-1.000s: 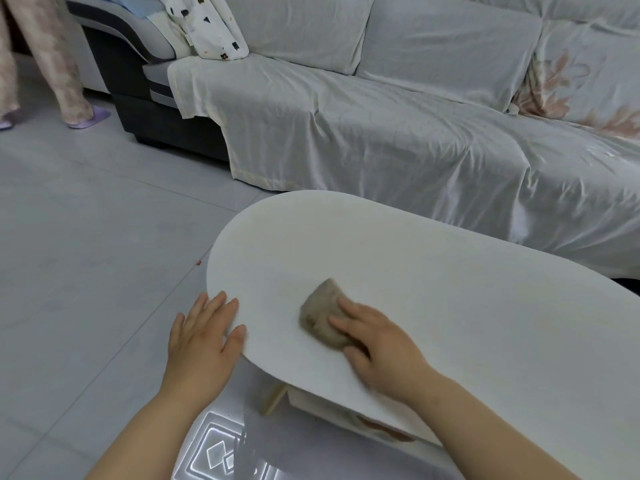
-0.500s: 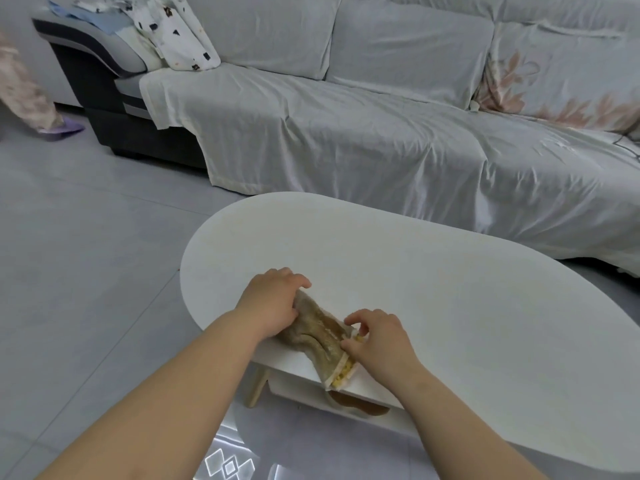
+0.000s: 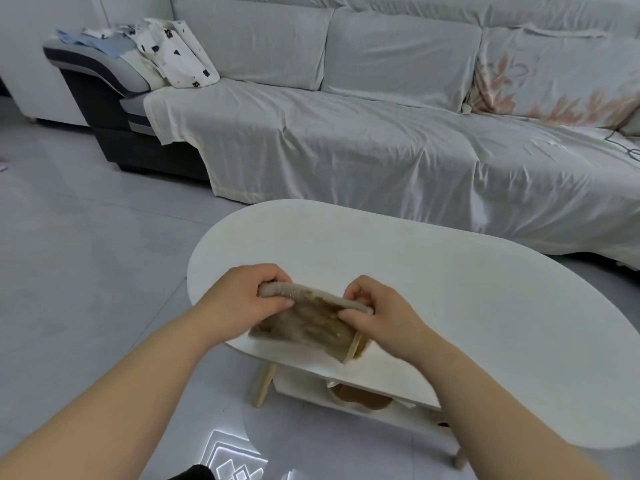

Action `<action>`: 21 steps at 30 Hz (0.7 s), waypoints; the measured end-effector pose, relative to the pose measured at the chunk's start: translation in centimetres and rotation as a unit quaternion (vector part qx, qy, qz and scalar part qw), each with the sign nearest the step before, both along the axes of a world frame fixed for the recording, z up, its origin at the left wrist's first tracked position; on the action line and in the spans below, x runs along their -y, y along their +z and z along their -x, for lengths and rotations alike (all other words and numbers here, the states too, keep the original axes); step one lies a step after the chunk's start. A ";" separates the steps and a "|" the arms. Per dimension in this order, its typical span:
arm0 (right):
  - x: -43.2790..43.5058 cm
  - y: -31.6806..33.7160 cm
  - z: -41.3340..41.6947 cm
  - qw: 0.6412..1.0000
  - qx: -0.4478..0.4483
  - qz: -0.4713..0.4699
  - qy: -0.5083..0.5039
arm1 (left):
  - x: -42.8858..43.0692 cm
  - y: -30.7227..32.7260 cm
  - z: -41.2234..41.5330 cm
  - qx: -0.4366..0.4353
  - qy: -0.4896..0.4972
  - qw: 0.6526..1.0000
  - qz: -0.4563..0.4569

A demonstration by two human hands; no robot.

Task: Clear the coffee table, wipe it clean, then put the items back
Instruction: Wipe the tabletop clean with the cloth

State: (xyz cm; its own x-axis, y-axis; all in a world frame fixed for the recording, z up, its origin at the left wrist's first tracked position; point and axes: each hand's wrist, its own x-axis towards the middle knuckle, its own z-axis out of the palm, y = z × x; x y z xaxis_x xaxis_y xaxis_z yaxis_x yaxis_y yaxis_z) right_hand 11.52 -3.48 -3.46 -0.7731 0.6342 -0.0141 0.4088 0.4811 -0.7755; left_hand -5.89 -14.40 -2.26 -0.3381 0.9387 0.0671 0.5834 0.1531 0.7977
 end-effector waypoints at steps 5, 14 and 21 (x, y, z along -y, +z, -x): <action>-0.9 4.5 -0.6 0.996 -0.071 0.046 -0.001 | -0.3 3.0 0.3 0.119 -0.003 0.992 -0.032; -6.1 -2.0 2.8 0.992 0.100 0.031 -0.070 | -6.9 -3.8 1.0 0.072 0.034 0.994 0.077; -4.0 -4.7 1.8 0.973 0.058 -0.217 -0.045 | -6.0 -5.1 1.4 -0.017 0.037 0.999 -0.004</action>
